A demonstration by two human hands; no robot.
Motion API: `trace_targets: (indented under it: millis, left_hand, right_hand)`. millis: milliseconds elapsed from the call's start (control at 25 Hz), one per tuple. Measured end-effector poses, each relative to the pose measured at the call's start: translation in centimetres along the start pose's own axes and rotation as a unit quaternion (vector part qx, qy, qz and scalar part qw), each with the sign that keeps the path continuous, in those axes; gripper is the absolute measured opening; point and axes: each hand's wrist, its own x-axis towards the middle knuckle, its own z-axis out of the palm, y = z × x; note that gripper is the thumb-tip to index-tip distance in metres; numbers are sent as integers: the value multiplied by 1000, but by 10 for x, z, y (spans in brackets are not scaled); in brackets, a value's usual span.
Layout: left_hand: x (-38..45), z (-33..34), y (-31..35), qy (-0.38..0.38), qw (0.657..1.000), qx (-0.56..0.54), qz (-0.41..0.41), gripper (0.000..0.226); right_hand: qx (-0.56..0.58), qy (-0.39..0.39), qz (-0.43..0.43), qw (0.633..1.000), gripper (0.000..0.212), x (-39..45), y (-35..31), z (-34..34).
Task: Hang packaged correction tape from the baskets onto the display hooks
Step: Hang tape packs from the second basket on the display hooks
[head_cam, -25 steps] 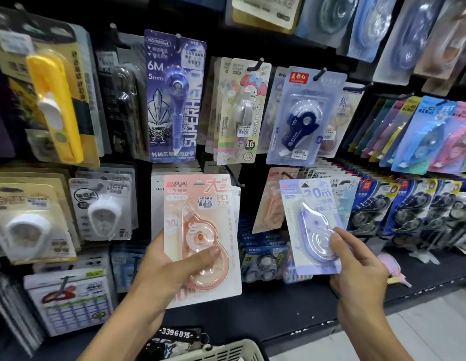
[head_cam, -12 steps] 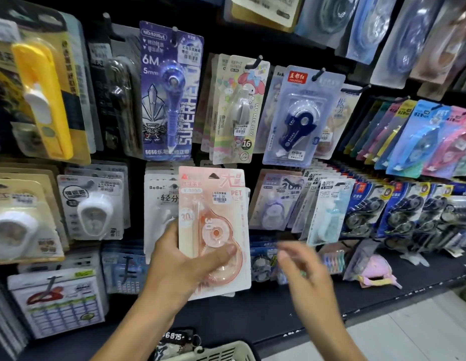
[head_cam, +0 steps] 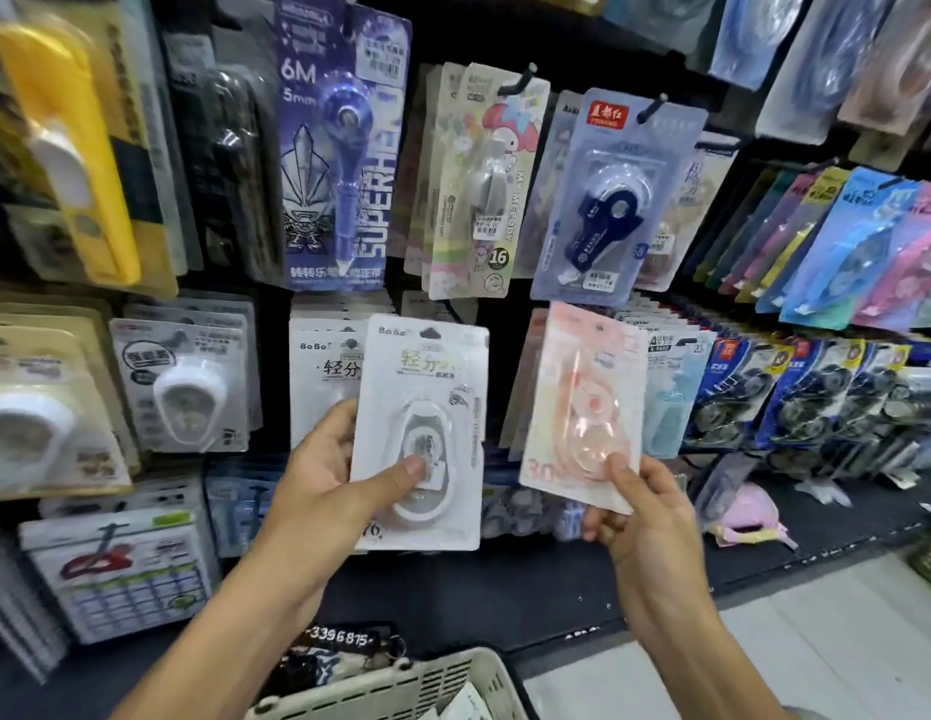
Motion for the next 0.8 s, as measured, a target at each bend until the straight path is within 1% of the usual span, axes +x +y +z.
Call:
trace_targets:
  millis: [80, 160, 240, 280, 360, 400, 440, 480, 520, 560, 600, 640, 680, 720, 760, 800]
  left_hand:
    - [1, -2, 1, 21, 1000, -8, 13, 53]
    - [2, -2, 1, 29, 999, -23, 15, 55]
    - [1, 1, 2, 33, 999, -19, 16, 55]
    - [0, 4, 1, 36, 999, -14, 19, 55]
    - [0, 6, -1, 43, 999, -5, 24, 55]
    - [-1, 7, -3, 44, 999, -12, 24, 54]
    - [-1, 10, -5, 37, 999, -21, 21, 53]
    - [-4, 15, -7, 20, 999, -31, 12, 54]
    - [-6, 22, -8, -5, 999, -35, -1, 54]
    - [-8, 29, -10, -34, 999, -31, -14, 52]
    - [-10, 33, -12, -60, 998, -12, -18, 50]
    - [-12, 35, -12, -77, 997, 15, -13, 48]
    - [-12, 32, -13, -71, 995, 66, 6, 43]
    - [-10, 24, -11, -35, 985, 162, 46, 36]
    - [-8, 12, -11, 13, 950, 296, 97, 35]
    - [-5, -1, -13, 56, 888, 436, 137, 45]
  right_hand:
    - [-53, 57, -5, 997, 5, 10, 1, -18]
    - [-87, 83, -19, 992, 5, 15, 0, -29]
    - [-97, 90, -9, 991, 19, 17, -4, -29]
    - [-85, 86, 22, 992, 26, 18, -5, -28]
    - [-51, 50, 109, 991, 39, 14, -4, -22]
    - [-65, 34, 129, 989, 44, 8, -2, -17]
    - [-93, 2, 122, 988, 45, 0, 1, -11]
    - [-110, -63, 103, 987, 44, -11, 5, -4]
    - [-114, -150, 87, 978, 43, -22, 8, 6]
    - [-117, -228, 83, 963, 41, -33, 12, 16]
    - [-123, -269, 84, 952, 40, -40, 15, 25]
    - [-118, -272, 80, 952, 40, -42, 18, 30]
    - [-92, -248, 73, 962, 40, -39, 19, 32]
    - [-54, -207, 66, 975, 40, -33, 18, 29]
    - [-17, -159, 63, 985, 40, -24, 15, 23]
    - [4, -113, 57, 992, 38, -15, 11, 14]
